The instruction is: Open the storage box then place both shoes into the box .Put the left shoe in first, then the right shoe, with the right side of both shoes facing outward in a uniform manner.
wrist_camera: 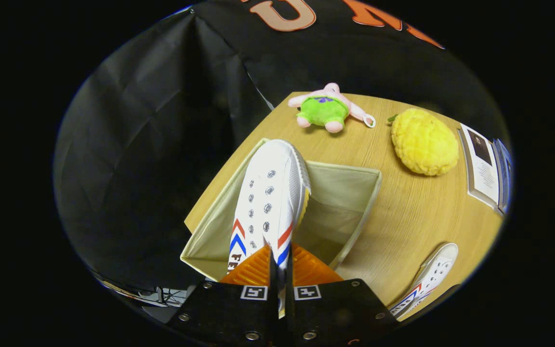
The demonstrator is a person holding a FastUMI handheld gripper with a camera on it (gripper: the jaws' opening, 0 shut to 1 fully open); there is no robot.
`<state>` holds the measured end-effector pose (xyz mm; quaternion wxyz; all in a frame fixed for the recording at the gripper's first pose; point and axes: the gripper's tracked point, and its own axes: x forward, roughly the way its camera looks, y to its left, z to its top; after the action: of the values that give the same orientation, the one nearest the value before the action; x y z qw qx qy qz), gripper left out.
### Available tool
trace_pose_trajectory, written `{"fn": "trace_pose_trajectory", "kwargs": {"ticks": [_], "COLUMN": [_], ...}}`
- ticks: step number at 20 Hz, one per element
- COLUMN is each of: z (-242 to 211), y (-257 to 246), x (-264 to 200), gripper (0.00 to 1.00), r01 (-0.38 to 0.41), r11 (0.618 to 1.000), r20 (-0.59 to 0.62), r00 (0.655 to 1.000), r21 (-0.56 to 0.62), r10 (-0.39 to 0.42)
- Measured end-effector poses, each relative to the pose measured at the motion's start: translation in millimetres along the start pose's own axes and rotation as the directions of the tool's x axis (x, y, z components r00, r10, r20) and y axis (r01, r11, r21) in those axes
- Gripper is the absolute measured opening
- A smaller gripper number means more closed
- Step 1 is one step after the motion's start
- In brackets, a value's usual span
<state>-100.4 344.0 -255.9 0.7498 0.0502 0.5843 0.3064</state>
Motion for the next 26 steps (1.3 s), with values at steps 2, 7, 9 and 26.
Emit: {"fn": "trace_pose_trajectory", "kwargs": {"ticks": [2,7,9,26], "z": [-1.7,-10.2,-3.3,-73.9], "y": [1.2,16.9,11.2,-186.0], "x": [1.2,-5.9,-19.6,-126.8], "gripper": [0.09,0.50,0.60,0.89], "r01": [-0.005,-0.079,-0.088,0.137], "r11": [1.000,0.996,0.994,0.905], "r20": [-0.007,0.007,0.051,0.165], "r00": [1.000,0.997,0.995,0.962], "r21": [0.008,0.046,0.063,0.402], "r10": [0.005,0.079,0.085,-0.218]}}
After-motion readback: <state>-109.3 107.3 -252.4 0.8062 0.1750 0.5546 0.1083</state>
